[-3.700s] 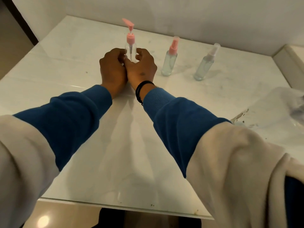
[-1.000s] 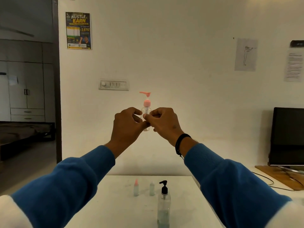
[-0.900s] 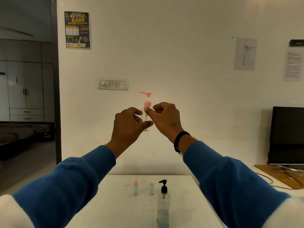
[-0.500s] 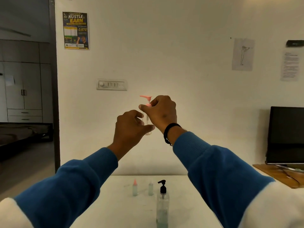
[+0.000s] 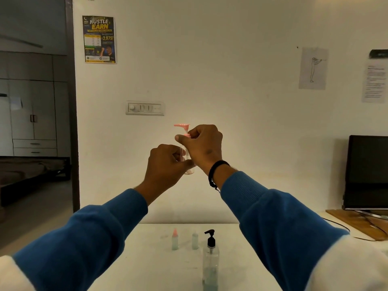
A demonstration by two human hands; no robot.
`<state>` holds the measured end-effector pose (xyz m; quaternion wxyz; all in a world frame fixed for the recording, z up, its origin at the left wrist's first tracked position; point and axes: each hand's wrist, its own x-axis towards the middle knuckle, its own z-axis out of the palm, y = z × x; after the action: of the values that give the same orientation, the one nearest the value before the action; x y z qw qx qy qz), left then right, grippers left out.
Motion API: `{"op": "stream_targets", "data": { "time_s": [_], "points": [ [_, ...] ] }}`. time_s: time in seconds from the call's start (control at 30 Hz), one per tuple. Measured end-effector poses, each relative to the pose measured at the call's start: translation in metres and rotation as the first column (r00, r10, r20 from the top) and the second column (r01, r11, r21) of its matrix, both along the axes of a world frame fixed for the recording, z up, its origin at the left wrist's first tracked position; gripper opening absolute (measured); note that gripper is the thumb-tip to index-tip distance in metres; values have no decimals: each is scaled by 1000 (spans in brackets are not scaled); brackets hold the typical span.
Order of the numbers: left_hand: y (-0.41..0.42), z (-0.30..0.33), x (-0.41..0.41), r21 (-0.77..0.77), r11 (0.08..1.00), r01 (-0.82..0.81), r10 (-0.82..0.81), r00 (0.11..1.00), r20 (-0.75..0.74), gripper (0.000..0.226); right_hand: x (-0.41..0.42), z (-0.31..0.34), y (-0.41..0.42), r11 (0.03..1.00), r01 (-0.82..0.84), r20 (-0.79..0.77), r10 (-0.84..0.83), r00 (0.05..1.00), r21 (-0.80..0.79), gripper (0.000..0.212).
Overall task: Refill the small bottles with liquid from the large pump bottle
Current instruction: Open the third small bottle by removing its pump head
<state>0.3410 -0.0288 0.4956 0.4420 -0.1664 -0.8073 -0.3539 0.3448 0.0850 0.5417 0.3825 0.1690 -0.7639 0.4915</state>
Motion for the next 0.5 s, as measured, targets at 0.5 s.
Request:
{"op": "stream_targets", "data": {
  "time_s": [0.5],
  "points": [
    [-6, -11, 0, -38, 999, 29, -27, 998, 48, 32, 0, -10, 5, 989, -145, 97, 142, 985, 21, 20]
  ]
}}
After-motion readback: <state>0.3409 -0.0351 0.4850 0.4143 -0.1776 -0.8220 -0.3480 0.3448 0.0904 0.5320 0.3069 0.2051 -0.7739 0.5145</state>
